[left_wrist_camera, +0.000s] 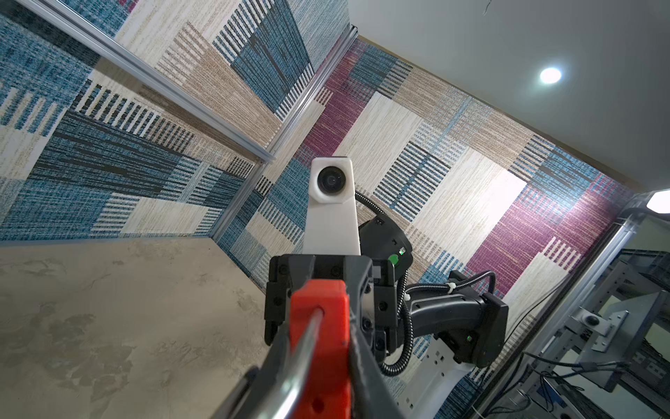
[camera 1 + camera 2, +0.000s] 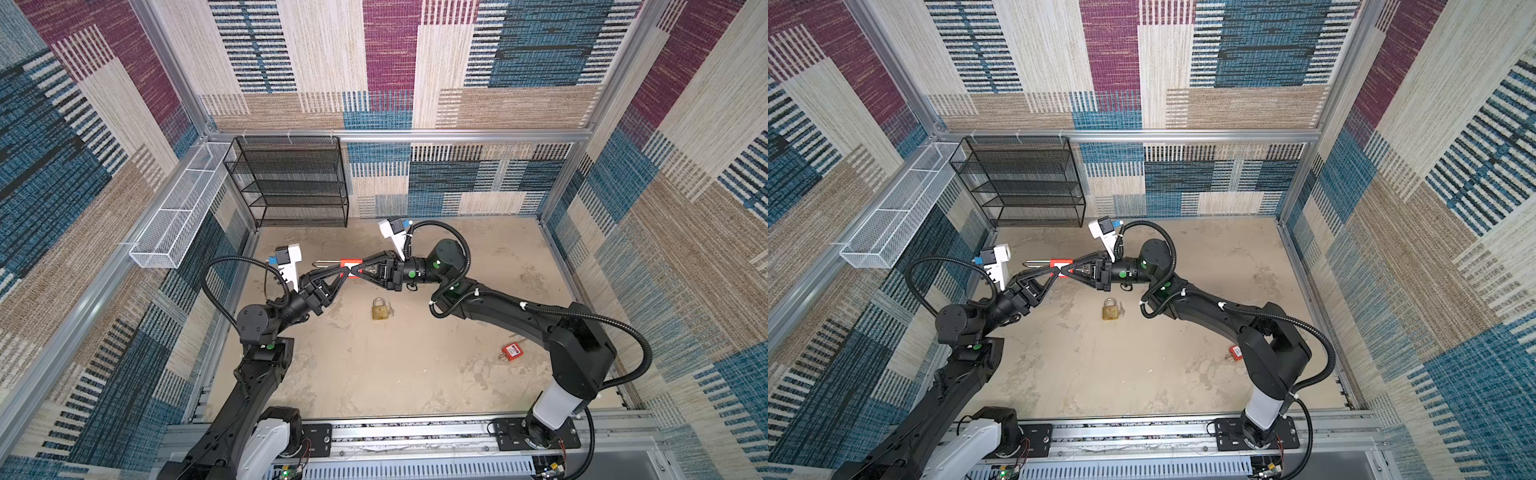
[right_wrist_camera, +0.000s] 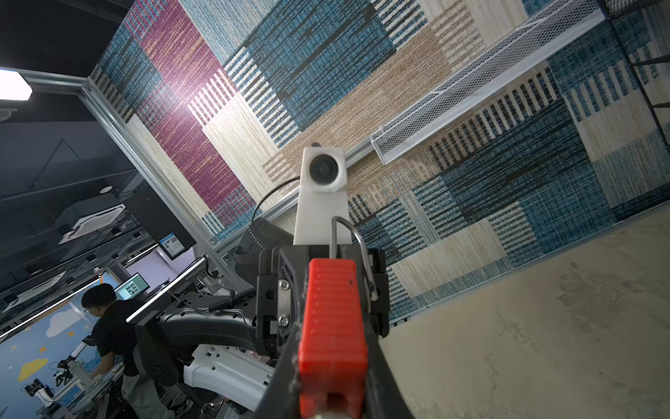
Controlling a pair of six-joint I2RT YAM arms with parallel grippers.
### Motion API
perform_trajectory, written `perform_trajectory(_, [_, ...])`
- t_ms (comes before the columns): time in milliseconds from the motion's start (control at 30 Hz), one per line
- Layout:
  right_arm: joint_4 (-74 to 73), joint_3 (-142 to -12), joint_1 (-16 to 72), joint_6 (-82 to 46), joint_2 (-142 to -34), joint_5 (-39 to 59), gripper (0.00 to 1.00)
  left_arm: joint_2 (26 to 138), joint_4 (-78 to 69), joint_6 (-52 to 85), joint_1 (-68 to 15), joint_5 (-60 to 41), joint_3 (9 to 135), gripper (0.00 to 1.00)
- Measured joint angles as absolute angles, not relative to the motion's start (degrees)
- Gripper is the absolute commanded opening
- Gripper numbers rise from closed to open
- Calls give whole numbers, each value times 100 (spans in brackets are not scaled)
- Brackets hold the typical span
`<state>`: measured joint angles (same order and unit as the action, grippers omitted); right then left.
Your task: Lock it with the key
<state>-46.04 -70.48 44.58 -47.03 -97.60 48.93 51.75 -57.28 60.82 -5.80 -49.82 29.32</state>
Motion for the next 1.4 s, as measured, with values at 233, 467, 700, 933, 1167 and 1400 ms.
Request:
perform_trajectory(233, [-4665,-7048,4466,-4727,-9760,4941,7,5135,-5653,6016,-580,-4967,2932,48])
perform_trajectory(467, [-4641,-7048,4464,-4722,-9738,4890,7,5000,-5492,5920,-580,-4958,2930,53])
perform_trajectory(700, [-4615,-6969,4414,-4637,-9596,4880,7,4735,-5199,5791,-576,-4945,2893,56])
perform_trajectory(933, [-4532,-6825,4281,-4576,-9421,4869,6,4447,-4840,5623,-526,-4947,2893,56])
perform_trajectory(1167, [-4532,-6613,4108,-4584,-9223,4825,6,4388,-4624,5535,-460,-4945,2893,56])
perform_trajectory(1400, [-4530,-6353,3979,-4580,-8982,4838,6,4394,-4560,5533,-434,-4950,2941,56])
